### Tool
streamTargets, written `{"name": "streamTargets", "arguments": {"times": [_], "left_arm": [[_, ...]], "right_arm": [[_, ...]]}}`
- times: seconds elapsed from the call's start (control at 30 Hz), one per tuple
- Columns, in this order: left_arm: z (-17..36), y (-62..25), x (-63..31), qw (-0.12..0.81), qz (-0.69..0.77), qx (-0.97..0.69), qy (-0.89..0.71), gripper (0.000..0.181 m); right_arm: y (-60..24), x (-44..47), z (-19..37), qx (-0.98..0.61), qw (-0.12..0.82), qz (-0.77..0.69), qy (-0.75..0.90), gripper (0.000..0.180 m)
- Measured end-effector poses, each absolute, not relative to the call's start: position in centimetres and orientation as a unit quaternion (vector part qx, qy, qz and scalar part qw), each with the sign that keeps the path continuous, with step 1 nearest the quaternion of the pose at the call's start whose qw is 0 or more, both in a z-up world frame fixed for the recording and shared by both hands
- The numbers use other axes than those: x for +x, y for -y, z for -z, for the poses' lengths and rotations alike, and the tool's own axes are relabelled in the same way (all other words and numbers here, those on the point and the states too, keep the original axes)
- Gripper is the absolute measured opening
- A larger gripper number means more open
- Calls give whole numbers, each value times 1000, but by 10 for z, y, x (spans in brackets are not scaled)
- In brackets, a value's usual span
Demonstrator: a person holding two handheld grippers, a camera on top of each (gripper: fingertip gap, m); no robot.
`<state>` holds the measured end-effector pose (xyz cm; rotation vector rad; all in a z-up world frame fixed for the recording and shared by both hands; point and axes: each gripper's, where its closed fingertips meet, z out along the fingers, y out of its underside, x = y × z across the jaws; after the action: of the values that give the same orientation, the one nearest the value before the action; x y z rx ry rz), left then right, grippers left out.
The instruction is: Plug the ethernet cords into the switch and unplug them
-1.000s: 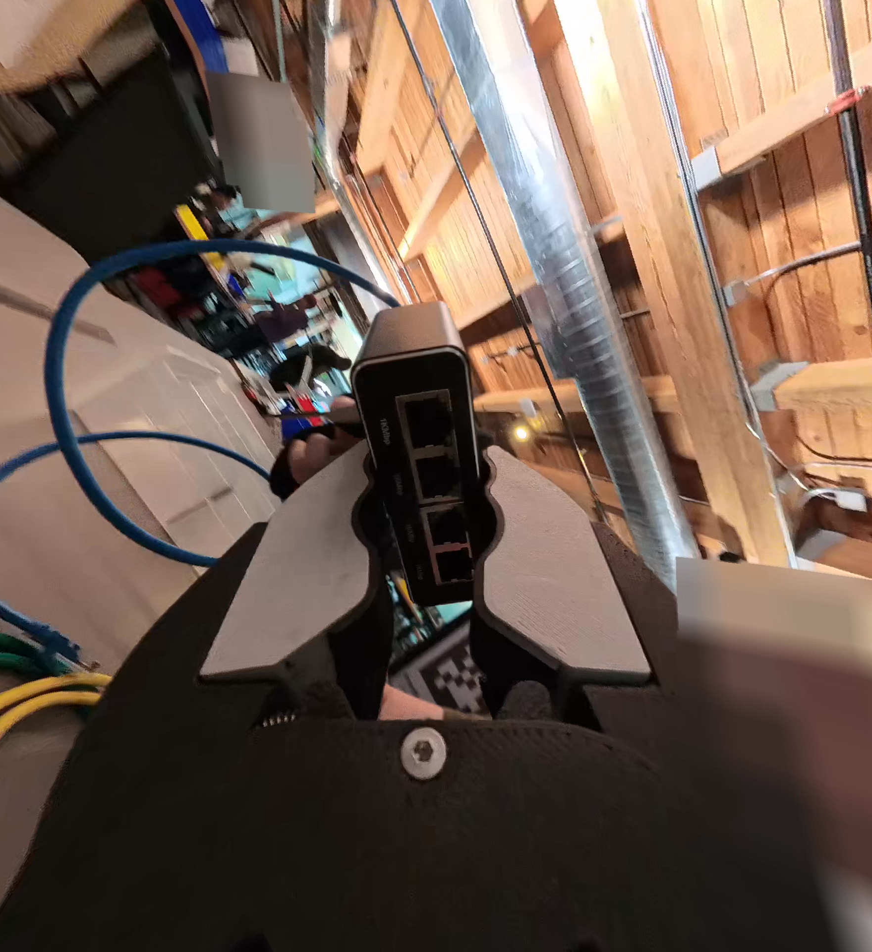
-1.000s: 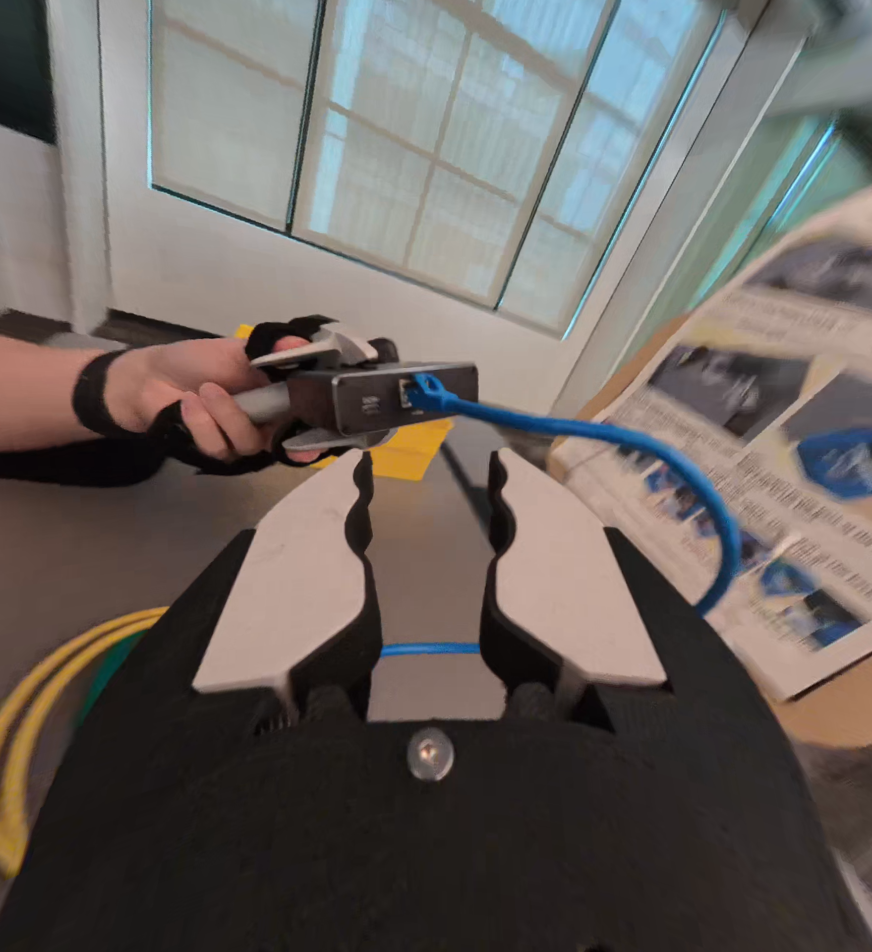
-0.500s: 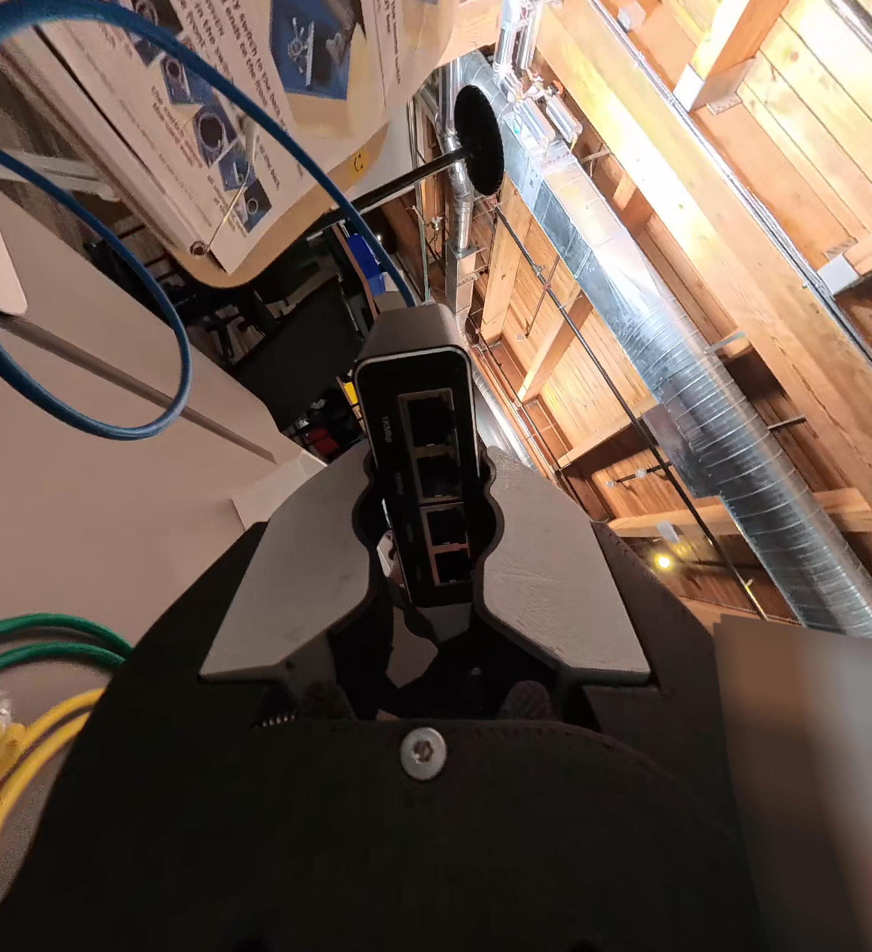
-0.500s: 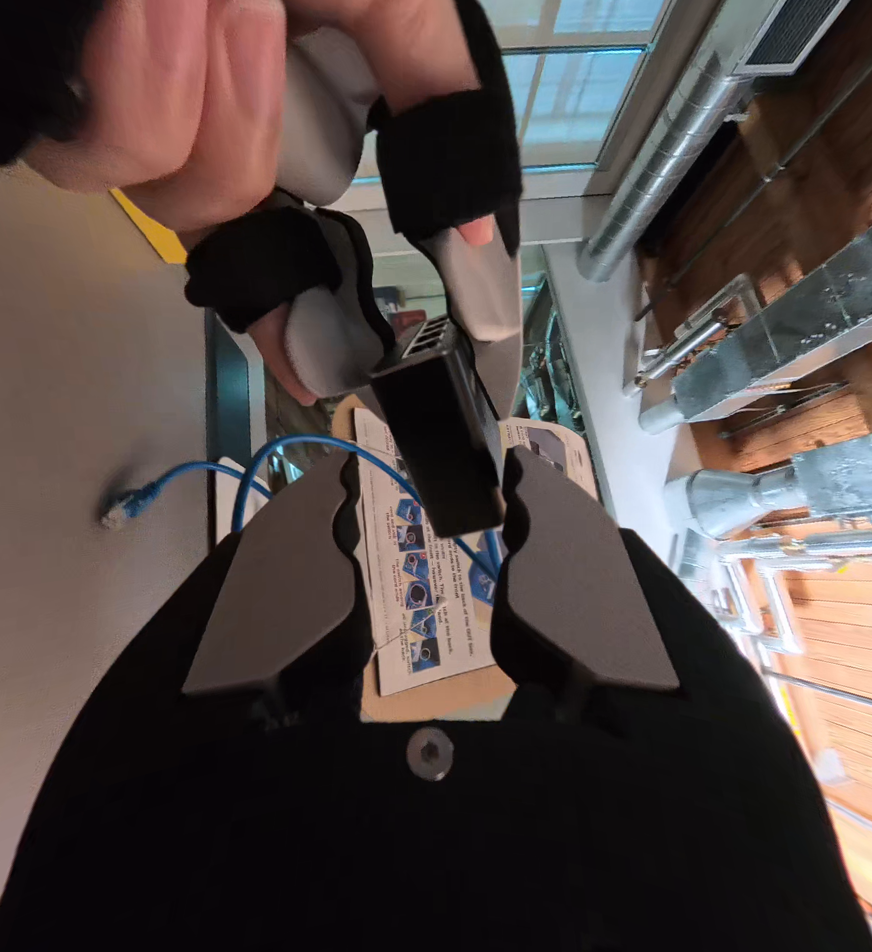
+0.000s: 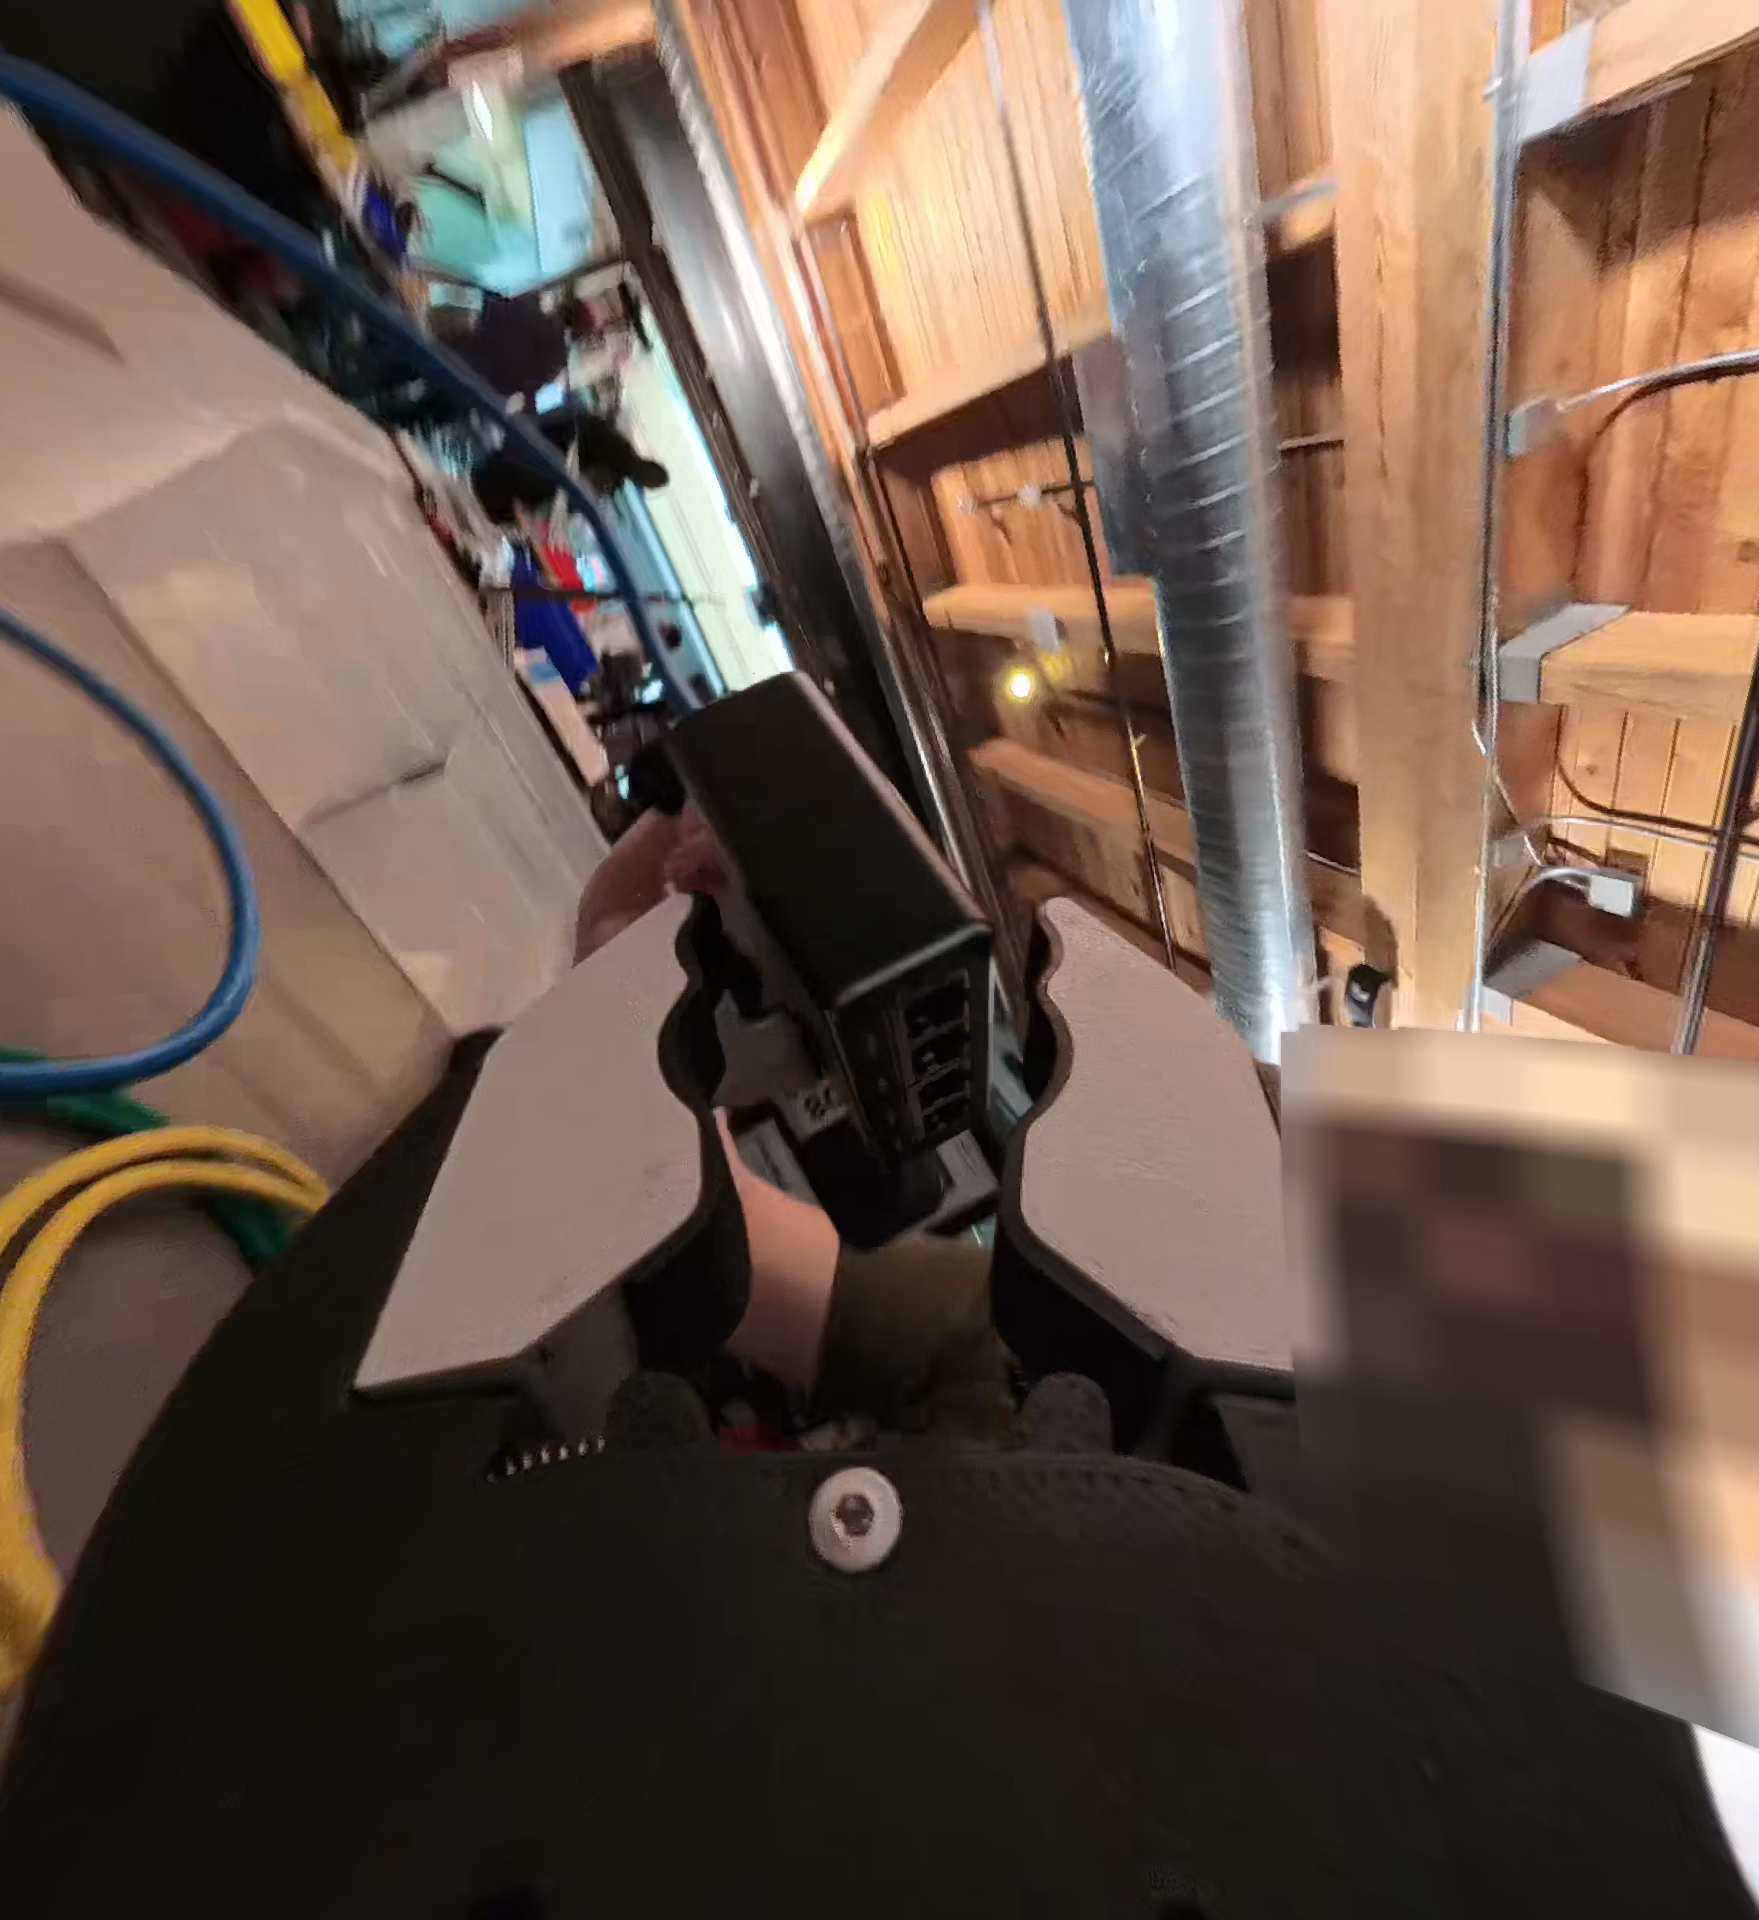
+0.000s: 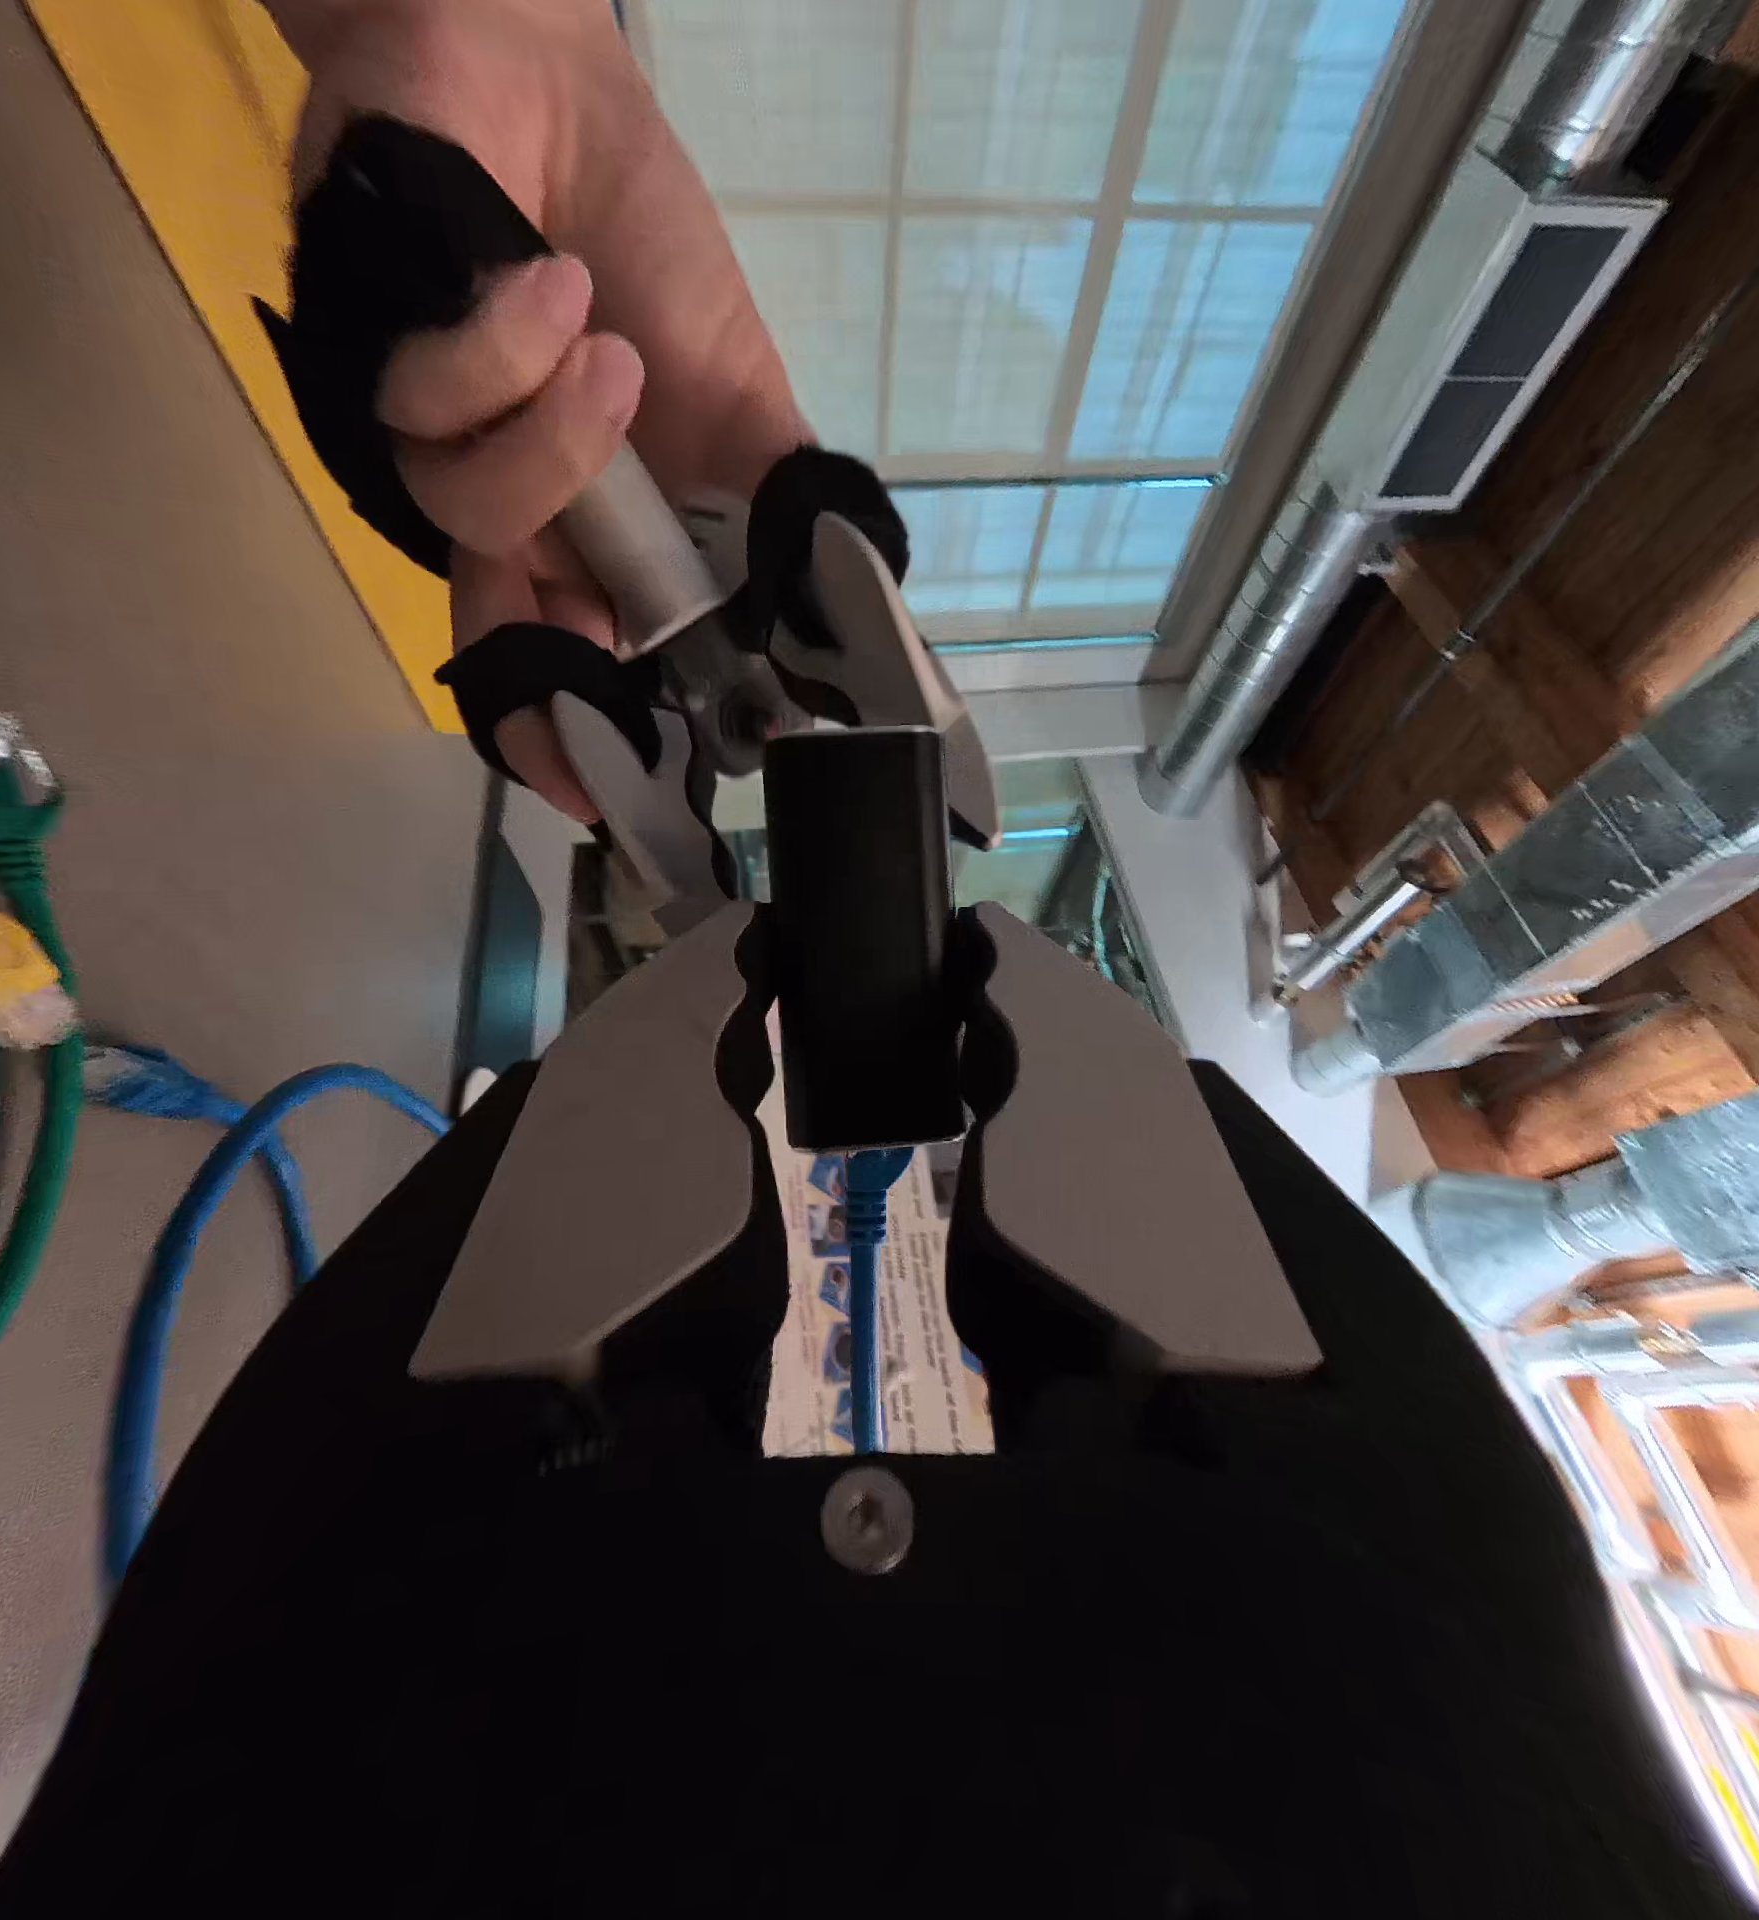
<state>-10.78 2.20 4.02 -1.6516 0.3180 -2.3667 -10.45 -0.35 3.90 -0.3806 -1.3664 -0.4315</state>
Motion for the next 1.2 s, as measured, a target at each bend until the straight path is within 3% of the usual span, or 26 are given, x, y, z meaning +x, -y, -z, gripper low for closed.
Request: {"name": "streamTargets", "arguments": {"times": [0.17,0.33,0.57,0.83,1.0,1.2], "left_arm": [[-16,-26,-111,98,782,-602,-129,56],[-1,-18,-105,83,752,-634,-160,41],[35,-76,-129,176,714,-677,11,38],[83,-110,-160,258,621,-732,106,36],[112,-117,-167,275,570,-763,131,36],[118,-113,-160,274,545,-787,95,37]], "right_arm": [[9,-111,-20,-161,713,162,663,33],[1,-108,-8,-176,702,150,674,33],[-81,-72,44,-429,606,173,647,31],[-70,-81,93,-656,452,-101,596,25],[-45,-106,100,-694,383,-245,558,24],[-45,-110,101,-735,347,-290,505,25]]}}
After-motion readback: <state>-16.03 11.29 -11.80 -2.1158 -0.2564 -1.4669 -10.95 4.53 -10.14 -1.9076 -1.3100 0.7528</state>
